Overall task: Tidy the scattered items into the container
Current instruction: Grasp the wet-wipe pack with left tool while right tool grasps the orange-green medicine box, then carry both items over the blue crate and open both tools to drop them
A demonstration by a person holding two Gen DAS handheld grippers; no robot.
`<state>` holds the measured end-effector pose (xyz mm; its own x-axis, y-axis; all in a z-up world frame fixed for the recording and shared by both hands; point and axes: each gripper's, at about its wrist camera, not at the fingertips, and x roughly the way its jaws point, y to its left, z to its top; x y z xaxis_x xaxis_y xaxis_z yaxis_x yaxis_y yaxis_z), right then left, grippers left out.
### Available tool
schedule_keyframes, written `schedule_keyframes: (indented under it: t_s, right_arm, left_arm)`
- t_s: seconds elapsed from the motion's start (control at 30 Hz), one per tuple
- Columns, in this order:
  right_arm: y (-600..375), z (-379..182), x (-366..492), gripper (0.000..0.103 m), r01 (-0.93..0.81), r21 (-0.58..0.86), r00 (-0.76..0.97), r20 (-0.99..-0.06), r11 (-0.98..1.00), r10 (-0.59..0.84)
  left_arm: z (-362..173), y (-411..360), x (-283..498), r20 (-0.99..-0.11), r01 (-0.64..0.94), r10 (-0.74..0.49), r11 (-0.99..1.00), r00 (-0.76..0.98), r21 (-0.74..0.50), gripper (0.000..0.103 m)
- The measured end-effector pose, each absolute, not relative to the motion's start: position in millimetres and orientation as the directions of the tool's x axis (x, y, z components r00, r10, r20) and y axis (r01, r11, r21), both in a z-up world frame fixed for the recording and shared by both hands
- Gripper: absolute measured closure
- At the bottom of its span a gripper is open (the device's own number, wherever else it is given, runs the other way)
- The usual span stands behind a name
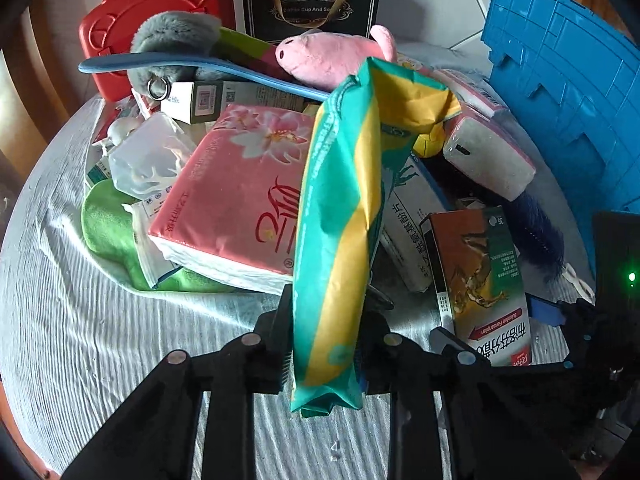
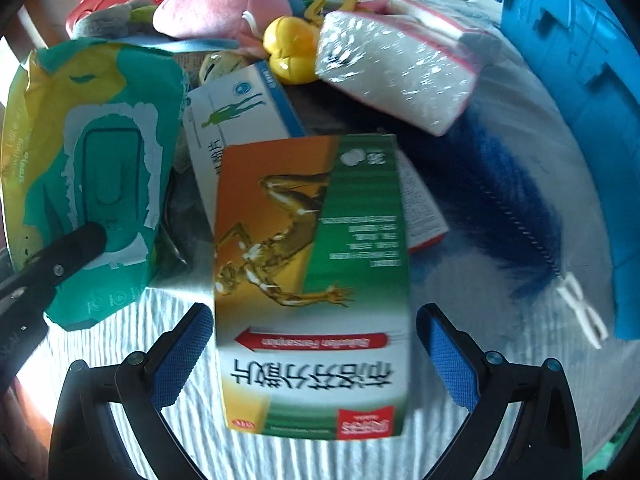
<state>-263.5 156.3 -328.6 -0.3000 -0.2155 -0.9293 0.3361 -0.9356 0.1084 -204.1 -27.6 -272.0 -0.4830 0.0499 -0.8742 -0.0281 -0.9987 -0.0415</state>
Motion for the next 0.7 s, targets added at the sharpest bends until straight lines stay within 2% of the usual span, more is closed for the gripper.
schedule_keyframes:
  t_s: [0.07, 0.33, 0.7]
  right_arm:
    - [156.7, -322.7, -260.0, 0.016, 0.323, 0.091, -0.321, -0.926, -0.942, -0.2]
    - [165.6, -263.8, -245.4, 0.016, 0.307, 0.092, -0.42, -0.88, -0.947, -0.222]
    - [159.6, -134.7, -230.4, 0.016, 0.294, 0.067, -0.659, -0.709, -0.954, -0.253]
  left_arm:
    - [-269.7, -27.3, -201.9, -0.87, -0.033, 0.055, -0.998, -0.489, -0.045, 0.081]
    - [-225.4, -27.1, -188.5, -0.821, -0.058, 0.068, -0.997, -0.568, -0.042, 0.083]
    - [-127.3, -37.2, -178.3, -0.668, -0.104, 0.1, -0.994, -0.737, -0.033, 0.083]
